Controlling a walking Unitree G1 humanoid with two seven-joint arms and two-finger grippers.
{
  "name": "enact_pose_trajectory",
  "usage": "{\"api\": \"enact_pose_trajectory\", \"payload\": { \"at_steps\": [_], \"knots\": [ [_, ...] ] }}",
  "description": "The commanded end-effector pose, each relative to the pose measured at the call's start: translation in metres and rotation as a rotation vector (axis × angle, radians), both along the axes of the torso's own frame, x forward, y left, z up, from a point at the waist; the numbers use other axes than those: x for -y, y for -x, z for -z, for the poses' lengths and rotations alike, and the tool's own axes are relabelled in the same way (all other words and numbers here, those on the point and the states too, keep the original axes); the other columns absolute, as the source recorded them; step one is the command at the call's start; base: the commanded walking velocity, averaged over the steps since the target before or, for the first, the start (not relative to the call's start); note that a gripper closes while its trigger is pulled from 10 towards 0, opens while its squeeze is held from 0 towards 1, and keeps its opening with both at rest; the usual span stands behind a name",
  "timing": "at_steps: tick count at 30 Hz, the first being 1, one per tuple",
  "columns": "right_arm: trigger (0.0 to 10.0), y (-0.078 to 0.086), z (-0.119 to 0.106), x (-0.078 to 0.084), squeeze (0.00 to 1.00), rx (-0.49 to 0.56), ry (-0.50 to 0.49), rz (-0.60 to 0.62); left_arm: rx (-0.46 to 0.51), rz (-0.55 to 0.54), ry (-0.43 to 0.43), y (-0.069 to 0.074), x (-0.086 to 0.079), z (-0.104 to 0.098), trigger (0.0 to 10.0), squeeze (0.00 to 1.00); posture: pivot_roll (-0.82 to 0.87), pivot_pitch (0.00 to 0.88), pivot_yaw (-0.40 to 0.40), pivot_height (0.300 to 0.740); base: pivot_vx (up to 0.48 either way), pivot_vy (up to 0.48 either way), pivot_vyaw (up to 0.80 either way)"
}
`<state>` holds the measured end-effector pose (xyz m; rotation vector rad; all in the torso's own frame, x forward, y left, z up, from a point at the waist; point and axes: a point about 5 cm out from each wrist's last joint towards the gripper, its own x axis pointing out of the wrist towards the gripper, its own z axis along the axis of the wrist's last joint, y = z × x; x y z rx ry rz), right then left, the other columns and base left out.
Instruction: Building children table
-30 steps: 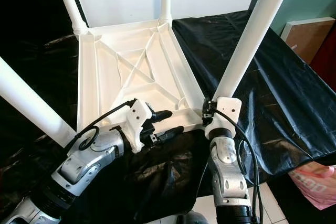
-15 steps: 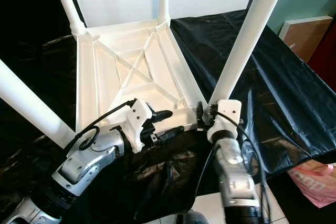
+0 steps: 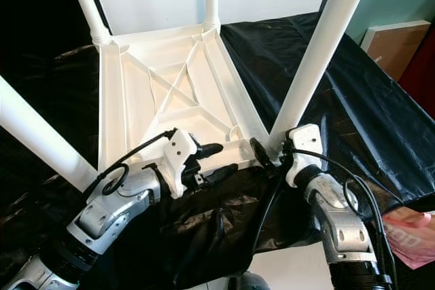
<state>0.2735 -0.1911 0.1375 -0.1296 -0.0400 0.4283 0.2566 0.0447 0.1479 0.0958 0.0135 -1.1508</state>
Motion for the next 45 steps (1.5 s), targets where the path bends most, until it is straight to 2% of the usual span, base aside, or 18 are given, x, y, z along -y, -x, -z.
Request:
{"api": "enact_pose_trajectory", "payload": {
  "at_steps": [1, 3, 5, 7, 8, 12, 13, 14, 20, 21, 23, 24, 34, 42, 45],
  "knots": [
    [10.0, -0.003, 0.0, 0.002, 0.0, -0.008, 0.018, -0.052, -0.012, 0.146, -0.016, 0.009, 0.002, 0.003, 10.0, 0.0, -0.02, 0.105, -0.044, 0.74, 0.0, 0.0, 0.0],
    [10.0, -0.003, 0.0, 0.002, 0.0, -0.008, 0.018, -0.052, -0.012, 0.146, -0.016, 0.009, 0.002, 0.003, 10.0, 0.0, -0.02, 0.105, -0.044, 0.74, 0.0, 0.0, 0.0],
    [10.0, -0.016, -0.005, 0.005, 0.0, -0.027, 0.074, -0.142, -0.009, 0.136, -0.011, 0.008, 0.002, 0.002, 10.0, 0.0, -0.01, 0.105, -0.038, 0.74, 0.0, 0.0, 0.0],
    [10.0, -0.016, -0.005, 0.005, 0.0, -0.027, 0.074, -0.142, -0.009, 0.136, -0.011, 0.008, 0.002, 0.002, 10.0, 0.0, -0.01, 0.105, -0.038, 0.74, 0.0, 0.0, 0.0],
    [10.0, -0.023, -0.008, 0.005, 0.0, -0.03, 0.098, -0.178, -0.007, 0.135, -0.01, 0.007, 0.002, 0.001, 10.0, 0.0, -0.01, 0.106, -0.04, 0.74, 0.0, 0.0, 0.0],
    [10.0, -0.031, -0.01, 0.004, 0.0, -0.03, 0.127, -0.213, -0.005, 0.133, -0.01, 0.006, 0.002, 0.001, 10.0, 0.0, -0.01, 0.106, -0.042, 0.74, 0.0, 0.0, 0.0],
    [5.4, -0.032, -0.009, 0.004, 0.0, -0.033, 0.132, -0.221, -0.003, 0.131, -0.008, 0.006, 0.002, 0.0, 10.0, 0.0, -0.01, 0.105, -0.043, 0.74, 0.0, 0.0, 0.0],
    [0.0, -0.032, -0.007, 0.003, 0.0, -0.035, 0.137, -0.229, -0.001, 0.128, -0.007, 0.005, 0.002, 0.0, 10.0, 0.0, -0.01, 0.105, -0.044, 0.74, 0.0, 0.0, 0.0],
    [0.0, -0.028, 0.001, 0.005, 0.0, -0.055, 0.141, -0.232, 0.002, 0.125, -0.007, 0.005, 0.001, -0.001, 10.0, 0.0, -0.01, 0.111, -0.045, 0.74, 0.0, 0.0, 0.0],
    [0.8, -0.027, 0.004, 0.005, 0.0, -0.061, 0.141, -0.234, 0.002, 0.124, -0.008, 0.005, 0.001, -0.001, 10.0, 0.0, -0.01, 0.112, -0.043, 0.74, 0.0, 0.0, 0.0],
    [0.8, -0.026, 0.005, 0.005, 0.0, -0.066, 0.14, -0.236, 0.002, 0.124, -0.008, 0.005, 0.001, -0.001, 10.0, 0.0, -0.01, 0.112, -0.043, 0.74, 0.0, 0.0, 0.0],
    [10.0, -0.026, 0.006, 0.006, 0.0, -0.071, 0.134, -0.231, 0.001, 0.123, -0.008, 0.004, 0.001, -0.001, 10.0, 0.0, -0.01, 0.113, -0.042, 0.74, 0.0, 0.0, 0.0],
    [10.0, -0.022, 0.011, 0.005, 0.0, -0.069, 0.077, -0.149, 0.006, 0.121, -0.01, 0.003, 0.001, 0.0, 10.0, 0.0, -0.01, 0.1, -0.046, 0.74, 0.0, 0.0, 0.0],
    [10.0, -0.023, 0.013, 0.006, 0.0, -0.021, 0.085, 0.062, 0.004, 0.122, -0.011, 0.004, 0.001, 0.001, 10.0, 0.0, -0.02, 0.099, -0.044, 0.74, 0.0, 0.0, 0.0],
    [10.0, -0.023, 0.013, 0.006, 0.0, -0.021, 0.085, 0.062, 0.004, 0.122, -0.011, 0.004, 0.001, 0.001, 10.0, 0.0, -0.02, 0.099, -0.044, 0.74, 0.0, 0.0, 0.0]
  ]
}}
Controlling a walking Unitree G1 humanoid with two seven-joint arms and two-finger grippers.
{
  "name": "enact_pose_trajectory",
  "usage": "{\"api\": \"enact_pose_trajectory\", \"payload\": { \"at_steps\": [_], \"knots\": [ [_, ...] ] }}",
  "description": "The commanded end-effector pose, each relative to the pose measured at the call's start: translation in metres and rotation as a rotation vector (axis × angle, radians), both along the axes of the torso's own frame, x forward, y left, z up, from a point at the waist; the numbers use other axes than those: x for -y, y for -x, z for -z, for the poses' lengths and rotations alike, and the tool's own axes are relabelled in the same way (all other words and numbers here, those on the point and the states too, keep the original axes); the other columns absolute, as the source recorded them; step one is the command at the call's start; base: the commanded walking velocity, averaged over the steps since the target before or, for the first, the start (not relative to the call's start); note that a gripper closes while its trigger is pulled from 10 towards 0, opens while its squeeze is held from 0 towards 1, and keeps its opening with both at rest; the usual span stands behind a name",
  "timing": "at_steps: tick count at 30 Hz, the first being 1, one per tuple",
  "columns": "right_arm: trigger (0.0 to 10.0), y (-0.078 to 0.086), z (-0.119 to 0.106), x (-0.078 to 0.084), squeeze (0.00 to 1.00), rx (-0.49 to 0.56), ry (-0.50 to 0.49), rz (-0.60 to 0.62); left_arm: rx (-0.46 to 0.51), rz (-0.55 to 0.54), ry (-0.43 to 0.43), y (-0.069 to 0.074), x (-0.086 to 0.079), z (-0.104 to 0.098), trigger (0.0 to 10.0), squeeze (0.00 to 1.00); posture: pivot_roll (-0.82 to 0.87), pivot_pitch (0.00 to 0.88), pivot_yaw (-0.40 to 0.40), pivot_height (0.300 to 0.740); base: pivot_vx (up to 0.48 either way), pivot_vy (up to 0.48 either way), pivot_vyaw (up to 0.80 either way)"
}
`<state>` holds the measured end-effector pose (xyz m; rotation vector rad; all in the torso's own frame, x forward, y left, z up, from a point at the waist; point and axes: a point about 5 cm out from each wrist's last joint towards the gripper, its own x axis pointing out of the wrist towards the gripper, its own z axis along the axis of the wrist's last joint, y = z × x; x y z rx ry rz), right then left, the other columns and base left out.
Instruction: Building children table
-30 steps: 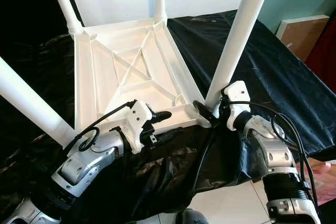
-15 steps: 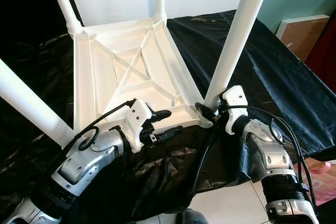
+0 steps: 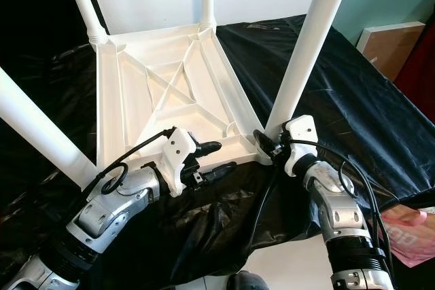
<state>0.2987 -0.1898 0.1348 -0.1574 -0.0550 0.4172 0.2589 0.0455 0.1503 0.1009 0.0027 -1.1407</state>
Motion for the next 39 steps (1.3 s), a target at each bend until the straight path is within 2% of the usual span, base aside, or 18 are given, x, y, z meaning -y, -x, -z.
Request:
{"api": "enact_pose_trajectory", "payload": {
  "at_steps": [1, 2, 4, 6, 9, 11, 14, 17, 23, 32, 33, 34, 35, 39],
  "knots": [
    [10.0, 0.003, 0.01, 0.004, 0.0, -0.032, 0.049, 0.084, -0.007, 0.133, -0.014, 0.006, 0.002, 0.003, 10.0, 0.0, -0.02, 0.1, -0.044, 0.74, 0.0, 0.0, 0.0],
    [10.0, 0.004, 0.01, 0.0, 0.0, -0.026, 0.02, 0.144, -0.007, 0.134, -0.016, 0.006, 0.002, 0.003, 10.0, 0.0, -0.02, 0.102, -0.042, 0.74, 0.0, 0.0, 0.0],
    [10.0, 0.005, 0.01, -0.002, 0.0, -0.024, 0.0, 0.187, -0.007, 0.134, -0.017, 0.006, 0.001, 0.002, 10.0, 0.0, -0.02, 0.102, -0.042, 0.74, 0.0, 0.0, 0.0],
    [10.0, 0.007, 0.014, -0.007, 0.0, -0.039, -0.062, 0.307, -0.008, 0.136, -0.018, 0.006, 0.001, 0.003, 10.0, 0.0, -0.02, 0.103, -0.04, 0.74, 0.0, 0.0, 0.0],
    [10.0, 0.009, 0.017, -0.011, 0.0, -0.049, -0.091, 0.368, -0.011, 0.138, -0.017, 0.007, 0.002, 0.003, 10.0, 0.0, -0.02, 0.104, -0.038, 0.74, 0.0, 0.0, 0.0],
    [10.0, 0.012, 0.022, -0.019, 0.0, -0.06, -0.131, 0.463, -0.013, 0.141, -0.019, 0.008, 0.002, 0.004, 10.0, 0.0, -0.01, 0.105, -0.037, 0.74, 0.0, 0.0, 0.0],
    [10.0, 0.013, 0.024, -0.023, 0.0, -0.062, -0.147, 0.507, -0.013, 0.142, -0.019, 0.009, 0.001, 0.004, 10.0, 0.0, -0.01, 0.105, -0.036, 0.74, 0.0, 0.0, 0.0],
    [10.0, 0.018, 0.025, -0.039, 0.0, -0.064, -0.183, 0.602, -0.014, 0.138, -0.023, 0.008, -0.001, 0.003, 10.0, 0.0, 0.0, 0.106, -0.037, 0.74, 0.0, 0.0, 0.0],
    [10.0, 0.018, 0.018, -0.056, 0.0, -0.043, -0.229, 0.558, -0.016, 0.14, -0.023, 0.009, -0.001, 0.003, 10.0, 0.0, 0.0, 0.106, -0.03, 0.74, 0.0, 0.0, 0.0],
    [10.0, 0.018, 0.016, -0.053, 0.0, -0.032, -0.213, 0.571, -0.013, 0.145, -0.024, 0.008, 0.0, 0.002, 10.0, 0.0, 0.0, 0.106, -0.027, 0.74, 0.0, 0.0, 0.0],
    [10.0, 0.018, 0.015, -0.052, 0.51, -0.023, -0.22, 0.568, -0.013, 0.145, -0.024, 0.008, 0.0, 0.002, 10.0, 0.0, 0.0, 0.108, -0.026, 0.74, 0.0, 0.0, 0.0],
    [10.0, 0.018, 0.015, -0.052, 0.51, -0.023, -0.22, 0.568, -0.013, 0.145, -0.024, 0.008, 0.0, 0.002, 10.0, 0.0, 0.0, 0.108, -0.026, 0.74, 0.0, 0.0, 0.0],
    [10.0, 0.018, 0.013, -0.052, 1.0, -0.014, -0.229, 0.561, -0.013, 0.146, -0.024, 0.008, 0.0, 0.002, 10.0, 0.0, 0.0, 0.108, -0.026, 0.74, 0.0, 0.0, 0.0],
    [10.0, 0.02, 0.006, -0.047, 1.0, 0.026, -0.252, 0.51, -0.017, 0.148, -0.022, 0.009, 0.0, 0.002, 10.0, 0.0, 0.0, 0.11, -0.025, 0.74, 0.0, 0.0, 0.0]
  ]
}}
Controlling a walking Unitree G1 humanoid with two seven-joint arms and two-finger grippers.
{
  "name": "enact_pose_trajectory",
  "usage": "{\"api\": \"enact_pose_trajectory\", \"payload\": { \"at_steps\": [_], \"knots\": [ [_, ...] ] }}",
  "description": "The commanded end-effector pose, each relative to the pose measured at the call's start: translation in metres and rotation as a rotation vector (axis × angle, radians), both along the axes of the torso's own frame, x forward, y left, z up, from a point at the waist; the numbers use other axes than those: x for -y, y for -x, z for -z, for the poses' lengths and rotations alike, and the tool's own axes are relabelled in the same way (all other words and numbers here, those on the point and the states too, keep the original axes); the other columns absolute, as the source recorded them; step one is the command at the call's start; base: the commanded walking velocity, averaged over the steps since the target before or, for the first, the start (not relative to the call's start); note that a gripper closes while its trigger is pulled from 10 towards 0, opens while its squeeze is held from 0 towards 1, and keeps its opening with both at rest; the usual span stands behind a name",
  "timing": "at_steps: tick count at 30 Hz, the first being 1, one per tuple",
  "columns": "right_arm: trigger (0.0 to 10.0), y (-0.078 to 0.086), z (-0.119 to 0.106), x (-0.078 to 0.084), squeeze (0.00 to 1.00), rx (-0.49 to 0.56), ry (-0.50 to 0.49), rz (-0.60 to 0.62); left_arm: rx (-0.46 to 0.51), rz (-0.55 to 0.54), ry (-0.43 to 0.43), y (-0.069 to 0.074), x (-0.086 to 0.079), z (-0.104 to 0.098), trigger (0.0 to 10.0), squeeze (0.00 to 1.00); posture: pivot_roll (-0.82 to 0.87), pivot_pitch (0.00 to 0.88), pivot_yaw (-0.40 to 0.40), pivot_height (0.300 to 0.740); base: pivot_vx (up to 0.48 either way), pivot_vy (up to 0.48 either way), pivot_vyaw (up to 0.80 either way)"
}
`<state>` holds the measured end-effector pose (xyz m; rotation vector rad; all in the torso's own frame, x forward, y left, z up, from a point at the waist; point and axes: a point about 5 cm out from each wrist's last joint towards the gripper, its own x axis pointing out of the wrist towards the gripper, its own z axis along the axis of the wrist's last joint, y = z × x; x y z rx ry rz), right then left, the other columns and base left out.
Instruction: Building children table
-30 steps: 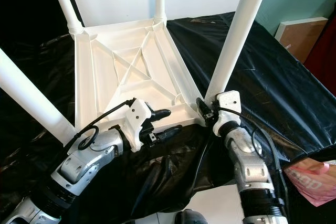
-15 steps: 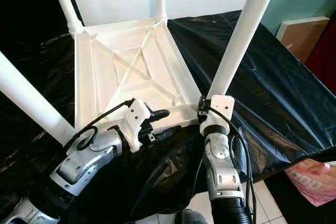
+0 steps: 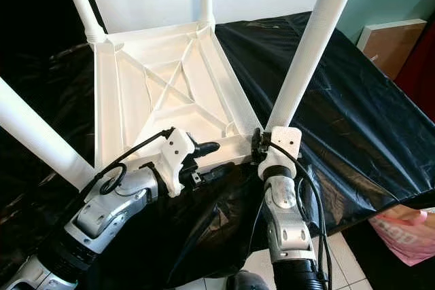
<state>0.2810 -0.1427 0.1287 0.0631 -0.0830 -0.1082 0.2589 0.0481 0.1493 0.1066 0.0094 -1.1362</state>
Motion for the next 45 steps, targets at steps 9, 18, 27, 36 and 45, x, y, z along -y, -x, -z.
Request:
{"api": "enact_pose_trajectory", "payload": {
  "at_steps": [9, 18, 27, 36, 45],
  "knots": [
    [10.0, 0.009, -0.004, 0.018, 0.53, 0.032, 0.055, -0.239, -0.016, 0.153, -0.016, 0.009, 0.002, 0.002, 10.0, 0.0, -0.02, 0.115, -0.021, 0.74, 0.0, 0.0, 0.0],
    [10.0, 0.009, -0.006, 0.028, 0.0, 0.023, 0.167, -0.49, -0.016, 0.162, -0.018, 0.007, 0.003, 0.001, 10.0, 0.0, -0.03, 0.111, -0.007, 0.74, 0.0, 0.0, 0.0],
    [10.0, -0.009, -0.008, 0.031, 0.0, -0.005, 0.275, -0.682, -0.012, 0.18, -0.027, 0.005, 0.008, 0.003, 10.0, 0.0, -0.03, 0.098, -0.001, 0.74, 0.0, 0.0, 0.0],
    [0.0, -0.018, -0.005, 0.028, 0.0, -0.014, 0.34, -0.723, -0.009, 0.191, -0.017, 0.006, 0.012, 0.002, 10.0, 0.0, -0.03, 0.091, -0.005, 0.74, 0.0, 0.0, 0.0],
    [0.0, -0.016, 0.001, 0.038, 0.0, -0.035, 0.335, -0.701, -0.007, 0.181, -0.019, 0.003, 0.01, 0.002, 10.0, 0.0, -0.04, 0.092, -0.005, 0.74, 0.0, 0.0, 0.0]
  ]
}}
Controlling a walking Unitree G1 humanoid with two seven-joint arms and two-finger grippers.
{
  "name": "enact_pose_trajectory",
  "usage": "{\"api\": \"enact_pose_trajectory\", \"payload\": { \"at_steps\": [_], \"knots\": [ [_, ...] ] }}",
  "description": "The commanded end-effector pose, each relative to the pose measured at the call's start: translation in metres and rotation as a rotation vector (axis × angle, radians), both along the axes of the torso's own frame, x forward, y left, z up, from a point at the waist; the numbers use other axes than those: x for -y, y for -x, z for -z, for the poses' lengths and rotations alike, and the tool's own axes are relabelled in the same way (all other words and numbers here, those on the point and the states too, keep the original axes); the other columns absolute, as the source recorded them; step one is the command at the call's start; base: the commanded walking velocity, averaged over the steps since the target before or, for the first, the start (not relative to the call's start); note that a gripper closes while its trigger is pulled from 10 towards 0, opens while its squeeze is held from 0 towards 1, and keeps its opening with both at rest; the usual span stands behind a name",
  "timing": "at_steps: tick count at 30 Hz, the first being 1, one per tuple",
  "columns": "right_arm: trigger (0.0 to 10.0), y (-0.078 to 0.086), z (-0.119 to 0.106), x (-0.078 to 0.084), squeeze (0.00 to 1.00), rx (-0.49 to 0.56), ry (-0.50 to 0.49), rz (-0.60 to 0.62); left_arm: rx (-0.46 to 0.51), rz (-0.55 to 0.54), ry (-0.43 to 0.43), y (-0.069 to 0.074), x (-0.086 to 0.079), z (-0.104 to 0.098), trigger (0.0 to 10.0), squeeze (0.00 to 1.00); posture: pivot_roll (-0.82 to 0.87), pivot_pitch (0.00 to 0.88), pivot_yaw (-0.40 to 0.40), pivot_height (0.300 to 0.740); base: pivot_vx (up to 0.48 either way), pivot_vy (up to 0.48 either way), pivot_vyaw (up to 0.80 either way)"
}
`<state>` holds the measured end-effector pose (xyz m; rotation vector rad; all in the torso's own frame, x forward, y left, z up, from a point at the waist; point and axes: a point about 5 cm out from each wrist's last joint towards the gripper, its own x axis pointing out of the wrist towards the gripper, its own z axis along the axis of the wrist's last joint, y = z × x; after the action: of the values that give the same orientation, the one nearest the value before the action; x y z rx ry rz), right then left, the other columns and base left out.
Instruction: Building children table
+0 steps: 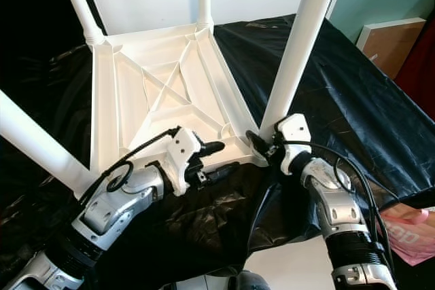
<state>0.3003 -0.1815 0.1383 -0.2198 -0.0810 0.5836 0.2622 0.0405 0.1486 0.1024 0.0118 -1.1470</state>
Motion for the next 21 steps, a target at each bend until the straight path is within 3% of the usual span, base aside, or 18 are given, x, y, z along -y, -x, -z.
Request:
{"api": "enact_pose_trajectory", "payload": {
  "at_steps": [1, 2, 3, 4, 5, 11, 16, 21],
  "knots": [
    [0.0, 0.004, 0.011, 0.0, 0.0, -0.04, 0.028, -0.003, -0.002, 0.17, -0.02, 0.007, 0.002, 0.001, 10.0, 0.0, -0.04, 0.092, -0.005, 0.74, 0.0, 0.0, 0.0],
    [0.0, 0.004, 0.011, 0.0, 0.0, -0.04, 0.028, -0.003, -0.002, 0.17, -0.02, 0.007, 0.002, 0.001, 10.0, 0.0, -0.04, 0.092, -0.005, 0.74, 0.0, 0.0, 0.0],
    [8.4, 0.005, 0.012, 0.001, 0.0, -0.046, 0.015, 0.02, -0.002, 0.171, -0.019, 0.007, 0.003, 0.001, 10.0, 0.0, -0.04, 0.095, -0.005, 0.74, 0.0, 0.0, 0.0],
    [8.4, 0.005, 0.012, 0.001, 0.0, -0.046, 0.015, 0.02, -0.002, 0.171, -0.019, 0.007, 0.003, 0.001, 10.0, 0.0, -0.04, 0.095, -0.005, 0.74, 0.0, 0.0, 0.0],
    [10.0, 0.006, 0.014, 0.002, 0.0, -0.053, 0.003, 0.056, -0.003, 0.171, -0.019, 0.007, 0.003, 0.001, 10.0, 0.0, -0.04, 0.098, -0.006, 0.74, 0.0, 0.0, 0.0],
    [10.0, 0.008, 0.018, 0.006, 0.0, -0.07, -0.01, 0.178, -0.007, 0.174, -0.017, 0.008, 0.003, 0.002, 10.0, 0.0, -0.05, 0.102, -0.007, 0.74, 0.0, 0.0, 0.0],
    [10.0, 0.007, 0.024, 0.006, 0.0, -0.088, -0.05, 0.395, -0.013, 0.181, -0.013, 0.009, 0.005, 0.003, 10.0, 0.0, -0.05, 0.106, -0.001, 0.74, 0.0, 0.0, 0.0],
    [10.0, 0.009, 0.029, 0.0, 0.0, -0.111, -0.083, 0.475, -0.014, 0.185, -0.013, 0.01, 0.006, 0.003, 10.0, 0.0, -0.05, 0.108, -0.001, 0.74, 0.0, 0.0, 0.0]
  ]
}}
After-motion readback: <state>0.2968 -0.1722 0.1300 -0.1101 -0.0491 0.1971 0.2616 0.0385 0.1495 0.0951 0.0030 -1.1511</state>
